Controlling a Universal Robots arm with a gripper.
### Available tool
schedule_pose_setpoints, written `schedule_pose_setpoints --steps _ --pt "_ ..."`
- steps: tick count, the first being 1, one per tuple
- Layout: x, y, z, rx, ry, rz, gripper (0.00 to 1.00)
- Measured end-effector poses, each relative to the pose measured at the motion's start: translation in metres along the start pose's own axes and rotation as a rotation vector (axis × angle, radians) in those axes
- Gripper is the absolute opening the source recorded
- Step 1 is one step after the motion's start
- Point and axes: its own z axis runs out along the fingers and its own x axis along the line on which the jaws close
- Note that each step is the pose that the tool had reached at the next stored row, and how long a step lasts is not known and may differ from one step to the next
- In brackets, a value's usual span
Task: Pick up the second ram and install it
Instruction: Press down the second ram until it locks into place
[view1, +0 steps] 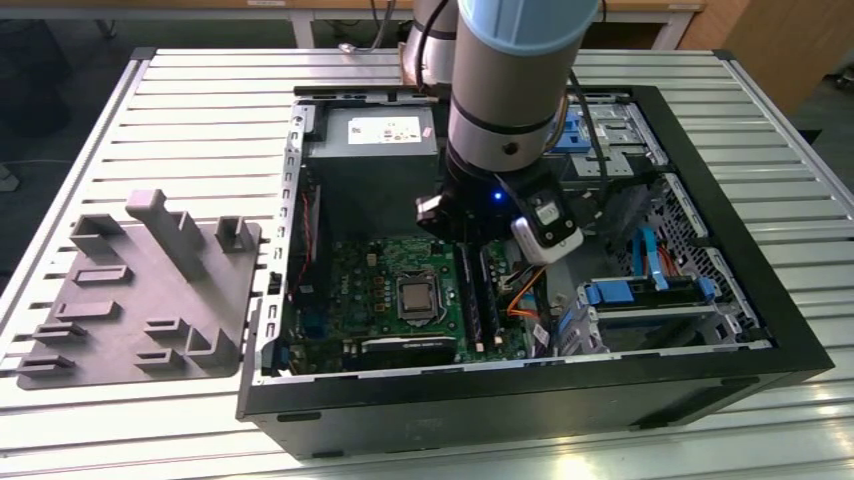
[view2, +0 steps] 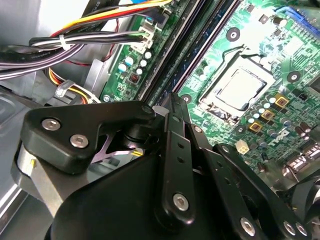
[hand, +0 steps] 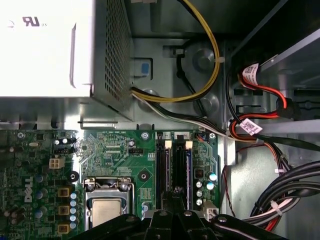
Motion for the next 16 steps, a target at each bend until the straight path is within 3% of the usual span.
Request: schedule_pose_setpoints --steps 16 --pt "-0.0002 -0.0086 -0.0007 0.0000 0.0000 0.000 0.11"
